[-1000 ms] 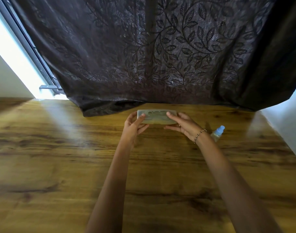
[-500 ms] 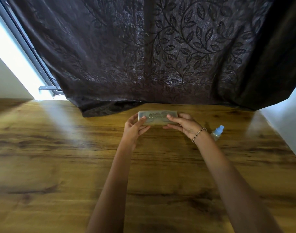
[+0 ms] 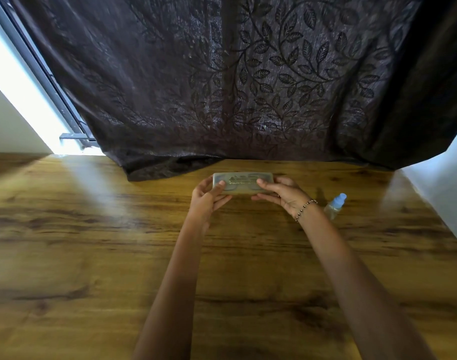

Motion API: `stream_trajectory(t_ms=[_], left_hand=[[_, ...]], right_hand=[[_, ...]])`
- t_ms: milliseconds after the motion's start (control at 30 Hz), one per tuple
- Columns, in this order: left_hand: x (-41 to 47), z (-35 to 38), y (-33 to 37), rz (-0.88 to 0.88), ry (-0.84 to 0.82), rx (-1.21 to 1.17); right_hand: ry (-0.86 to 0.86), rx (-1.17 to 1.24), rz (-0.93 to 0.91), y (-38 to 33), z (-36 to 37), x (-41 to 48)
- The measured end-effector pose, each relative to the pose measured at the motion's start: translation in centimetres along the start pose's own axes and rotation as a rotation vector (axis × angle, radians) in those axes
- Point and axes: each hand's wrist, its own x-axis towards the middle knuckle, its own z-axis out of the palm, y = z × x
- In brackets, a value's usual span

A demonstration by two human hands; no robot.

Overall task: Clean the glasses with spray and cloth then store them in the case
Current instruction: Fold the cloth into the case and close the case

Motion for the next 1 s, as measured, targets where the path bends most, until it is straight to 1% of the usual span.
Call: stream_trajectory(t_ms=[200,267,333,467,600,667,833,1000], left_hand=[[0.5,0.1,0.1,-0.033,-0.061,0.025],[0.6,0.3,-0.1,-0.012,-0.081,0.112],[0.7,0.7,-0.4,0.041,-0.074,0.256],[0.9,1.8,-1.3,0.104,-0.011,0.473],[1.3,2.5,-2.8,0.109,0.137,0.637],[1.3,2.5,-3.5,0.139,0.168,0.717],[1.2,2.1,-5.1,0.126,0.215,0.797],[1.3,1.7,-5.7,0.094,0.250,0.802]], right_hand=[[0.021,0.014,-0.023,0.2,-0.1,-0.1],[0.052,0.026,-0.033,0.4,-0.5,-0.1],[0.072,0.031,-0.032,0.6,-1.1,-0.1],[0.149,0.018,-0.034,1.1,-2.6,0.0],[0.339,-0.227,-0.047,2.0,-3.9,0.5],[0.399,-0.312,-0.040,2.5,-4.5,0.4],[0.448,-0.431,-0.020,3.8,-5.4,0.5],[0.462,-0.417,0.014,4.4,-5.1,0.7]])
